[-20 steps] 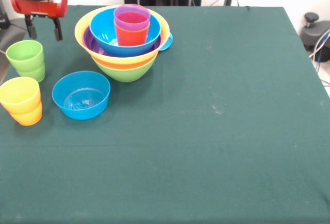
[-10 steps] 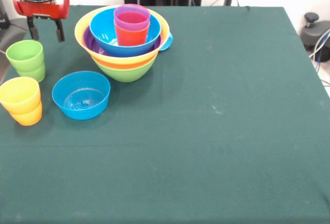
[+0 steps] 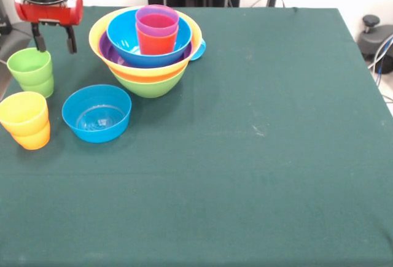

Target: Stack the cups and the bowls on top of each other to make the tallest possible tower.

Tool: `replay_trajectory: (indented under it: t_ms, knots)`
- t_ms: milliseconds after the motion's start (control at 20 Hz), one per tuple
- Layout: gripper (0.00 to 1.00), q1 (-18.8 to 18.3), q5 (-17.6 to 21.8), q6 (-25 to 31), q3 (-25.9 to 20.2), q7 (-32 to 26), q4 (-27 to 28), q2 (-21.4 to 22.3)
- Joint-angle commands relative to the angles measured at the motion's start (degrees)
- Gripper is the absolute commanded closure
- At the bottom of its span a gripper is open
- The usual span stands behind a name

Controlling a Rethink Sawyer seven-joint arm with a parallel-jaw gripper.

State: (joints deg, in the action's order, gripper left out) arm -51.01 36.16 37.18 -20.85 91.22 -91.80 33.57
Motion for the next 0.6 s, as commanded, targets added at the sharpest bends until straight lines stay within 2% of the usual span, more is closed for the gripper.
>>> replay_trajectory:
  t_ms: [50,600]
  knots:
    - [0.0,0.7,1.1,5.4,-5.7,-12.6,5.5,-4.5]
    - [0.0,0.3,1.5,7.7,-7.1,-14.3,8.1,-5.7]
